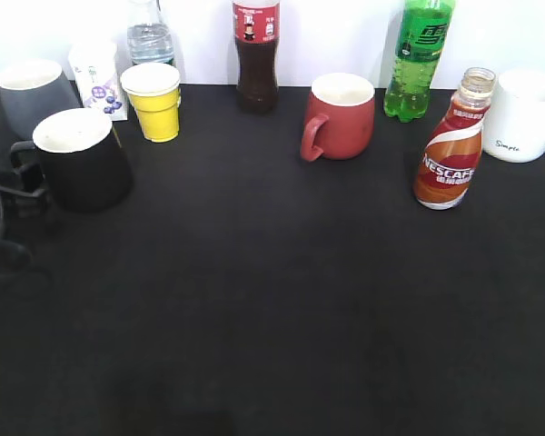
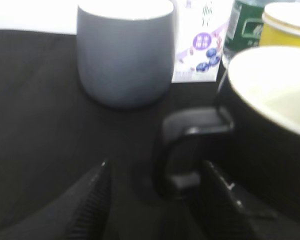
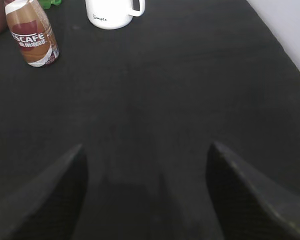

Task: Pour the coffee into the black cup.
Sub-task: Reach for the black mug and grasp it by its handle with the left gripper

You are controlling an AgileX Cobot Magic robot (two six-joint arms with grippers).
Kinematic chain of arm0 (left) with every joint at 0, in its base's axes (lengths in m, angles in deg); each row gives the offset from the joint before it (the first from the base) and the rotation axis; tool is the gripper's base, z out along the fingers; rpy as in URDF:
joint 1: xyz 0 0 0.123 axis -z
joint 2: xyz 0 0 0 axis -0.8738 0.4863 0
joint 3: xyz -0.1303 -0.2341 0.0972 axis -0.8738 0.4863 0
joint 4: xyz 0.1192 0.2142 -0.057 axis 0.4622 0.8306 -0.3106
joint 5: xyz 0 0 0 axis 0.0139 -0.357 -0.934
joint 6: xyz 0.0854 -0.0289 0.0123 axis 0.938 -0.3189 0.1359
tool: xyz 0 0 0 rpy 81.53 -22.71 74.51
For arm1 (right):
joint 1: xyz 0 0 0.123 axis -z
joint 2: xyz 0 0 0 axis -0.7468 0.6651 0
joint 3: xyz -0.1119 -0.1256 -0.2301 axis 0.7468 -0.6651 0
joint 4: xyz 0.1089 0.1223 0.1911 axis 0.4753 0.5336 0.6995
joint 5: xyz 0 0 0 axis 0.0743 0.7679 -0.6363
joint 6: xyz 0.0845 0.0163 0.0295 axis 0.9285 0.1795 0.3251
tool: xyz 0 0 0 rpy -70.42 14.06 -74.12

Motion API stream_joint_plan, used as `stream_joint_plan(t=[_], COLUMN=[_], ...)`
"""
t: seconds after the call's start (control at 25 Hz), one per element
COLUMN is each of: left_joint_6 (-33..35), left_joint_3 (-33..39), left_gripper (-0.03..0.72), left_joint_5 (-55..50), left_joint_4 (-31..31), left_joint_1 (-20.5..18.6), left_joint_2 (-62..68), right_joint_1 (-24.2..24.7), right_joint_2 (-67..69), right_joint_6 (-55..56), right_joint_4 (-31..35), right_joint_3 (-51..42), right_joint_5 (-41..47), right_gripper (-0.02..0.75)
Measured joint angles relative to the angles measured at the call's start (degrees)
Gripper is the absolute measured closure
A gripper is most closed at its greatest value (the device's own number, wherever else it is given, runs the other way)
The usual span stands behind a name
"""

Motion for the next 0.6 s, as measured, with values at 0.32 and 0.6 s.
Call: stream_joint_plan(t=[0.32, 0.6], left_joint_6=[0.00, 0.00], left_joint_3=[-1.99, -5.68], left_gripper=[0.255, 0.263], left_joint_5=[2.51, -1.59], left_joint_4=[0.04, 5.74], left_joint_1=[-0.05, -3.07], left_joint_2=[2.33, 2.77], right_joint_1=[0.00, 0.00], right_joint_2=[0.00, 0.00], right_joint_6=[0.00, 0.00], right_joint_4=[0.00, 0.00], right_joint_3=[0.00, 0.00], right_joint_5=[0.00, 0.00], right_gripper=[0.163, 0.163])
